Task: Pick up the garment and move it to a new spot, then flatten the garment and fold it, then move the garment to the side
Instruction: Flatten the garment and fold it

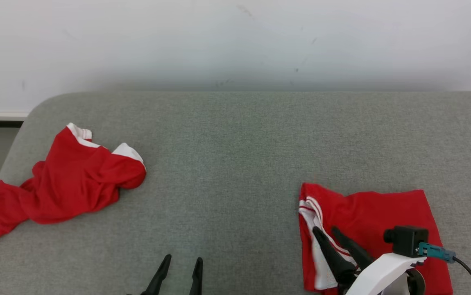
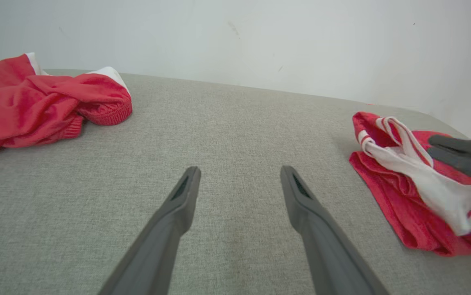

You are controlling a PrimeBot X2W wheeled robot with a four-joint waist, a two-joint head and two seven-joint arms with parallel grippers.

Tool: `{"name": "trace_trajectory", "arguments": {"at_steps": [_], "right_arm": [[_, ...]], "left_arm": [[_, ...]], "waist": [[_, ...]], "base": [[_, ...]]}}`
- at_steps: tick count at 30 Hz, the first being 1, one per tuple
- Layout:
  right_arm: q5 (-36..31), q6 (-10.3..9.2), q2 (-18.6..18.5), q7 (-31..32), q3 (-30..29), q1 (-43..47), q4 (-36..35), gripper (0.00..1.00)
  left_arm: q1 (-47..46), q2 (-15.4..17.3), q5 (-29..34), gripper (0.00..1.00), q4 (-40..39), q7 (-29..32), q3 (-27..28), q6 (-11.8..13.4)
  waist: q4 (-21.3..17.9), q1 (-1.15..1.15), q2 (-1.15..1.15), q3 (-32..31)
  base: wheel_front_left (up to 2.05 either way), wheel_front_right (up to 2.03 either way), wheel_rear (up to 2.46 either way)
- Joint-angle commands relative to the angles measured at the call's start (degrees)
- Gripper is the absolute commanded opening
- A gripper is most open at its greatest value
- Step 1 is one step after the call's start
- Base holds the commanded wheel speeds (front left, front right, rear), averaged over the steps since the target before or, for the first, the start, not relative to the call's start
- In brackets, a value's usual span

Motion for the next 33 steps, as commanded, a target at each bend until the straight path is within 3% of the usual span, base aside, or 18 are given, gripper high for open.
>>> {"name": "trace_trajectory", "arguments": {"at_steps": [1, 9, 16, 23, 27, 33], "right_arm": [[1.2, -0.10, 0.2, -0.6, 0.4, 0.1, -1.3, 1.00], [2.6, -0.10, -0.9, -4.6, -1.9, 5.1, -11.6, 1.00], [-5.9, -0.10, -6.5, -10.0, -10.0, 10.2, -17.5, 1.00], [-21.4, -0.10, -10.1, -19.4, -17.8, 13.9, -10.2, 1.00], [-28.5, -0.11, -9.1, -25.4, -20.2, 14.4, -3.8, 1.00], [-27.6, -0.10, -7.8, -27.7, -20.9, 14.2, 3.4, 1.00]], "left_arm": [[0.7, 0.1, 0.3, 1.00, 0.3, 0.0, 0.2, 0.0], [1.7, 0.1, 0.3, 1.00, 0.7, 0.0, 0.7, -0.1], [2.7, 0.2, 0.6, 1.00, 0.2, 0.0, 1.5, 0.1], [3.9, 0.2, 1.0, 1.00, 0.1, 0.0, 2.7, 0.0], [4.4, 0.2, 1.0, 1.00, -0.2, 0.0, 3.2, 0.2], [5.7, 0.1, 1.4, 1.00, -1.1, 0.0, 3.9, 0.7]], "waist": [[-0.3, 0.00, 0.00, -0.2], [-1.0, 0.00, 0.00, -2.1], [-2.0, 0.00, 0.00, -3.5], [-2.4, 0.00, 0.00, -5.7], [-2.5, 0.00, 0.00, -6.5], [-2.6, 0.00, 0.00, -7.9]], "base": [[0.00, 0.00, 0.00], [0.00, 0.00, 0.00], [0.00, 0.00, 0.00], [0.00, 0.00, 0.00], [0.00, 0.00, 0.00], [0.00, 0.00, 0.00]]}}
